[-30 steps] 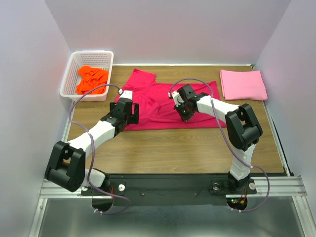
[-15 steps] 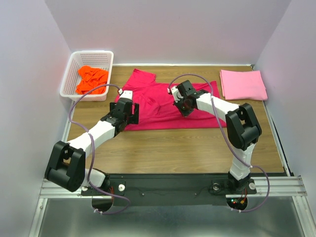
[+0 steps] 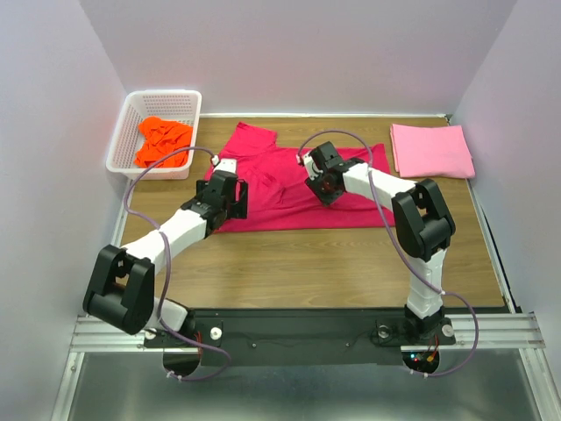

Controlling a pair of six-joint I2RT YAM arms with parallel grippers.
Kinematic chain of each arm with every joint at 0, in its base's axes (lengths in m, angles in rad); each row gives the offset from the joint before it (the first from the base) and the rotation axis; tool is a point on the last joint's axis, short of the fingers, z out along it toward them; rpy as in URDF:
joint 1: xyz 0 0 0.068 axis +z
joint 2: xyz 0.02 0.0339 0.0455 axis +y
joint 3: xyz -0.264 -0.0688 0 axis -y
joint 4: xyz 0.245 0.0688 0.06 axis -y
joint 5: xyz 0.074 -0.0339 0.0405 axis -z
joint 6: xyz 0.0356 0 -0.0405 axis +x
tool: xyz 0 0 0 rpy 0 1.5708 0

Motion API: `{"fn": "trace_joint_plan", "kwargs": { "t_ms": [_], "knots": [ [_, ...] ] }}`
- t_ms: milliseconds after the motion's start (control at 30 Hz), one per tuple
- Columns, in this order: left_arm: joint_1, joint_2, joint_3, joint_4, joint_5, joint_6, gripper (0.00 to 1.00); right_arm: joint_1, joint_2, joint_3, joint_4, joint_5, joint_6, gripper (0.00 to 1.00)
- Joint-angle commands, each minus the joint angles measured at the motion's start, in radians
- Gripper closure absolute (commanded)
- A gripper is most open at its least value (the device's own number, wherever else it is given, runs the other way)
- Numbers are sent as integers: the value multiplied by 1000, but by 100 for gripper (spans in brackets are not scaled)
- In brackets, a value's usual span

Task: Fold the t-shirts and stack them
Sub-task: Fold the tshirt

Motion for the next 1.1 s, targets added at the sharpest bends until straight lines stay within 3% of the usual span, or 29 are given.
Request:
{"fn": "trace_joint_plan", "kwargs": {
  "t_ms": [0, 100, 167, 500, 567, 767, 867, 1000, 1067],
  "knots": [
    [1, 30, 132, -1, 15, -39, 3, -21, -65, 59, 16, 33, 72, 59],
    [-25, 101, 230, -15, 26, -57, 4, -67, -110, 51, 17, 36, 134, 49],
    [-57, 170, 306, -27, 25, -62, 4, -111, -142, 30, 20, 54, 168, 47],
    [-177, 516, 685, -168, -32, -77, 7, -338, -237, -112, 20, 183, 513, 47],
    [-189, 572, 716, -177, -49, -74, 8, -379, -245, -130, 20, 177, 561, 42],
    [-228, 694, 818, -216, -104, -54, 14, -449, -220, -149, 22, 135, 661, 42],
    [-231, 743, 862, -243, -129, -59, 20, -473, -205, -149, 23, 120, 685, 43],
    [-232, 774, 882, -248, -159, -53, 39, -496, -182, -144, 34, 115, 708, 44],
    [-232, 785, 891, -253, -175, -48, 43, -502, -171, -139, 37, 125, 718, 46]
  ]
}}
